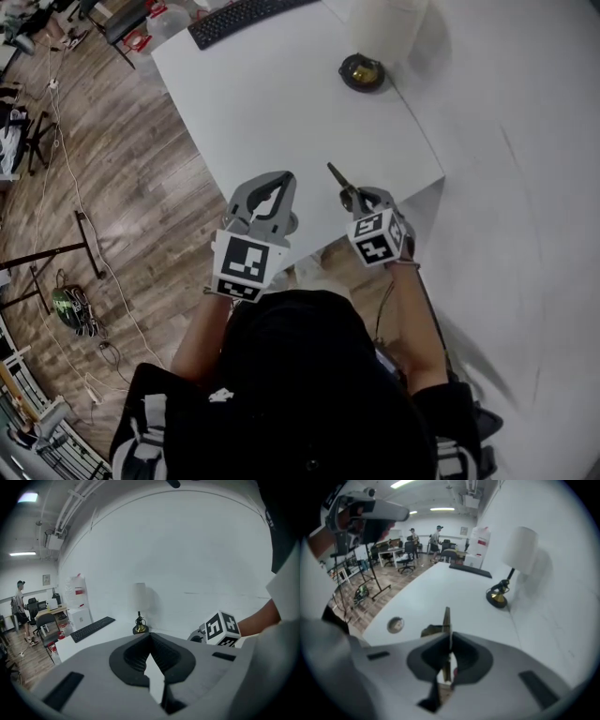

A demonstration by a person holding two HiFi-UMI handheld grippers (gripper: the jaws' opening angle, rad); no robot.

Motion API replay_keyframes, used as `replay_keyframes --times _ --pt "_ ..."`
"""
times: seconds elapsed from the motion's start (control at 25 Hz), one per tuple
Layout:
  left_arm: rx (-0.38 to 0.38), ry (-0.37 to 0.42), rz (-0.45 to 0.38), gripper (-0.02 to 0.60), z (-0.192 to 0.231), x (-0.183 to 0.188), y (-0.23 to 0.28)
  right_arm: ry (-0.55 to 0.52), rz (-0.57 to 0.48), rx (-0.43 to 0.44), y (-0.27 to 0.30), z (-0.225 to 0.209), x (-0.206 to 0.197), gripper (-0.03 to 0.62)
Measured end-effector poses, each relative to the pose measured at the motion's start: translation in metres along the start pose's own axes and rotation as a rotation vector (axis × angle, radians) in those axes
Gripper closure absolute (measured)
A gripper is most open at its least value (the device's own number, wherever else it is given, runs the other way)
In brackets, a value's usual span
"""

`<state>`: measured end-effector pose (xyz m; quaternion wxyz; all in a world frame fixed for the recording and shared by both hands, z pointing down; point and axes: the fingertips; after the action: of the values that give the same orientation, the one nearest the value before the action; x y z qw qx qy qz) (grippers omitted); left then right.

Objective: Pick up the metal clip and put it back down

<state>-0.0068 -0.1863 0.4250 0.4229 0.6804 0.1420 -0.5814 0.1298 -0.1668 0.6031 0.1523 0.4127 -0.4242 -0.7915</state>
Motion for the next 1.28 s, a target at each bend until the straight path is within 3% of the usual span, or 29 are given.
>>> replay_keyframes --times 0.24,0.64,0.92,1.08,1.28 --pt "0.024 -0.013 0.028 0.557 0.007 -0.013 -0.005 -0.153 0.044 -0.051 0.050 -0.022 -0.006 0.556" --pt "0.058 -0.031 0.044 0.557 0.015 -0.022 -0.010 -0.246 0.066 -0.161 0.101 -0.062 0.009 0.556" --pt "0.069 -0.038 0.060 0.557 0.017 -0.029 -0.011 -0.336 0.067 -0.216 0.110 -0.062 0.005 0.556" --pt "0.074 -0.040 0.070 0.557 0.021 -0.033 -0.010 -0.355 0.060 -0.239 0.110 -0.057 0.004 0.556" --pt "0.072 -0.041 0.074 0.557 0.020 -0.037 -0.008 -0.312 0.061 -0.208 0.113 -0.042 -0.002 0.553"
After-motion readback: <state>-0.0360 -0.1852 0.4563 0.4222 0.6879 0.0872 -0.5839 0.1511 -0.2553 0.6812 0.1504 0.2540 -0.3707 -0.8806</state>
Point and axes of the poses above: the fingertips, and each gripper's own axes: y forward along the fingers, z to its left, x out of its top, and after that the axes turned 10 degrees about -x, right-handed
